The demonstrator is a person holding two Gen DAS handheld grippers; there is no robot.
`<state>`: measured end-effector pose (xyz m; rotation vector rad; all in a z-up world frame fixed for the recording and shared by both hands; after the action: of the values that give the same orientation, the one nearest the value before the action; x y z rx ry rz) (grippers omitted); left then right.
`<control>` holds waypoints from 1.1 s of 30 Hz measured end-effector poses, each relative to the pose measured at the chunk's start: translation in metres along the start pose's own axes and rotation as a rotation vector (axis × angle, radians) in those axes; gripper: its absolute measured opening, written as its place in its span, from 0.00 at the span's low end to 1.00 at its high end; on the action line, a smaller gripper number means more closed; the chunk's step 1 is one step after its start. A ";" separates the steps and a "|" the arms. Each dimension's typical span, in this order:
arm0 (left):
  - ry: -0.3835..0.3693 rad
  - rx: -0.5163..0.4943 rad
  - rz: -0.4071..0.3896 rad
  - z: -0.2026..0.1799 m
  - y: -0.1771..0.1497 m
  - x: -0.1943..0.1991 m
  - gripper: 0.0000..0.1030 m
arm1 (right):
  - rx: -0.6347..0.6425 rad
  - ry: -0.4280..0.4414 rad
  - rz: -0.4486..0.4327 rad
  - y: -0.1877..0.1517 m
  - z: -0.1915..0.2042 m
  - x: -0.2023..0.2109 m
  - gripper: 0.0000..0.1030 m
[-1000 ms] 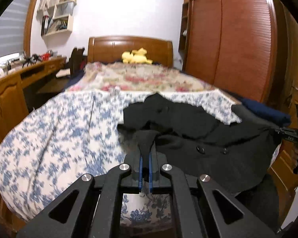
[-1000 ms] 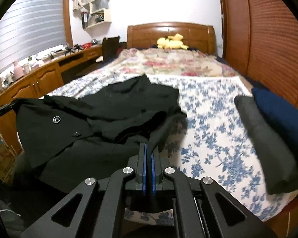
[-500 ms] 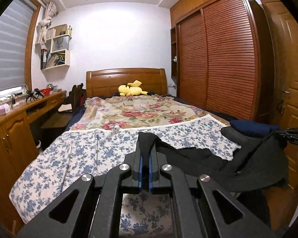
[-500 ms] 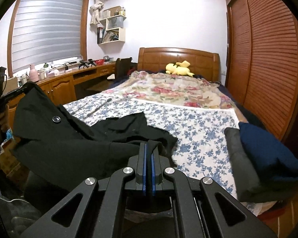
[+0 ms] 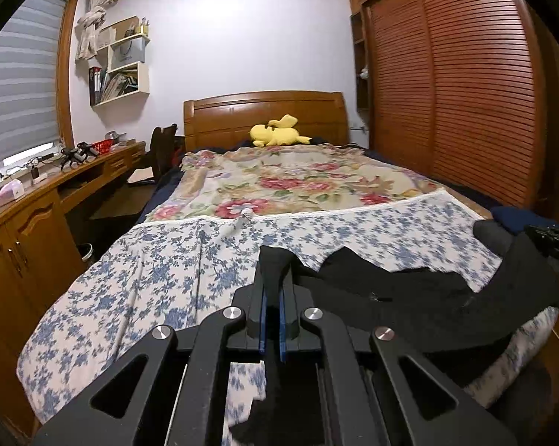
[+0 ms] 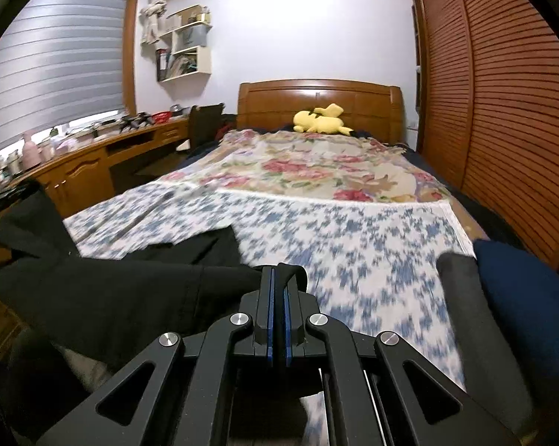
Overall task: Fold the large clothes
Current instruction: 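Fold the hem up toward the collar with both tools and open them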
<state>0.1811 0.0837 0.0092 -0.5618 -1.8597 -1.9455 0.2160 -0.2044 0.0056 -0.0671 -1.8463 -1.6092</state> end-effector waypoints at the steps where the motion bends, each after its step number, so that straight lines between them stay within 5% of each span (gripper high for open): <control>1: 0.001 0.012 0.002 0.003 0.005 -0.012 0.05 | -0.003 -0.008 -0.003 0.009 -0.002 -0.015 0.03; 11: 0.012 0.067 0.030 0.012 0.026 -0.118 0.05 | -0.120 -0.091 0.059 0.038 0.002 -0.162 0.04; 15: 0.025 0.077 0.034 0.014 0.028 -0.142 0.05 | -0.169 -0.138 0.082 0.038 -0.002 -0.184 0.04; 19: 0.042 0.062 0.045 0.014 0.022 -0.161 0.05 | -0.249 -0.090 0.090 0.037 -0.010 -0.199 0.04; 26: -0.020 0.114 0.080 0.020 0.023 -0.184 0.06 | -0.248 -0.107 0.104 0.057 -0.008 -0.210 0.08; 29: -0.046 0.131 0.088 0.021 0.022 -0.187 0.33 | -0.253 -0.112 0.128 0.058 -0.006 -0.218 0.19; 31: -0.063 0.126 0.081 0.018 0.021 -0.185 0.59 | -0.236 -0.157 0.127 0.060 -0.010 -0.220 0.46; 33: -0.080 0.118 0.090 0.013 0.017 -0.185 0.77 | -0.221 -0.163 0.111 0.061 -0.009 -0.214 0.58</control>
<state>0.3461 0.0971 -0.0753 -0.6827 -1.9477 -1.7674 0.4119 -0.1168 -0.0518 -0.4023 -1.7417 -1.7660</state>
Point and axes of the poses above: each gripper's, at about its wrist camera, not at the fingertips, and x roughly against the way its jaws point, z to its left, y to its top, the point moved 7 cm from there along -x, roughly the way its jaws point, and after that the axes turned 8 degrees about z, right-handed, at the moved point
